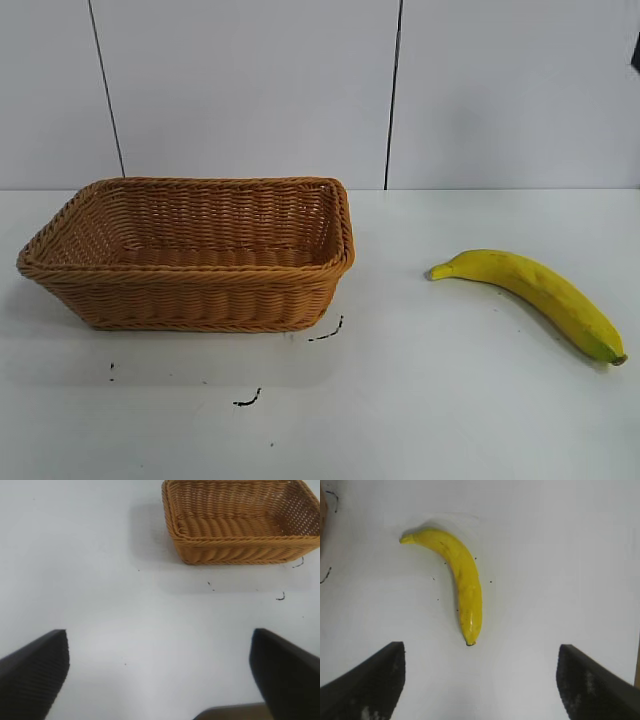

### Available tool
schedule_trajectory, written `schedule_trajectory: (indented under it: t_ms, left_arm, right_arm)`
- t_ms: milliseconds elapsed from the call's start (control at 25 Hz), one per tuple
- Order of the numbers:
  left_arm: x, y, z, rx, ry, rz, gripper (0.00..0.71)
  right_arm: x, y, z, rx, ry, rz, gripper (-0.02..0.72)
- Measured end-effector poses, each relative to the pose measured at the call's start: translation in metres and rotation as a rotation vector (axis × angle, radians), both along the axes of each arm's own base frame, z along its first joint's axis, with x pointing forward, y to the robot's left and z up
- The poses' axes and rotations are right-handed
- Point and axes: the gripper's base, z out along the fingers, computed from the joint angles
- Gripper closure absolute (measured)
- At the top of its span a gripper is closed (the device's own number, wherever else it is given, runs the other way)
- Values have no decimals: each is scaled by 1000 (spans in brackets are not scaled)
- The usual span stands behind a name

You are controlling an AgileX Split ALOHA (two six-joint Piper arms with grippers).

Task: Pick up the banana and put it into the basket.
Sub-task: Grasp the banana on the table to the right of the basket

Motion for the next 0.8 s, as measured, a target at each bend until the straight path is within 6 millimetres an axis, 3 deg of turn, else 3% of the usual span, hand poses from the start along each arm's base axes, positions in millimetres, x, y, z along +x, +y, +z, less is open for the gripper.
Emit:
schedule_trajectory:
  t_ms: [240,800]
  left_arm:
    - [0,0,0,0,0,0,15]
    - [0,0,0,0,0,0,15]
  right_arm:
    - [13,14,-26,-57,52,194,108]
    - [16,20,-28,-59,32,255,108]
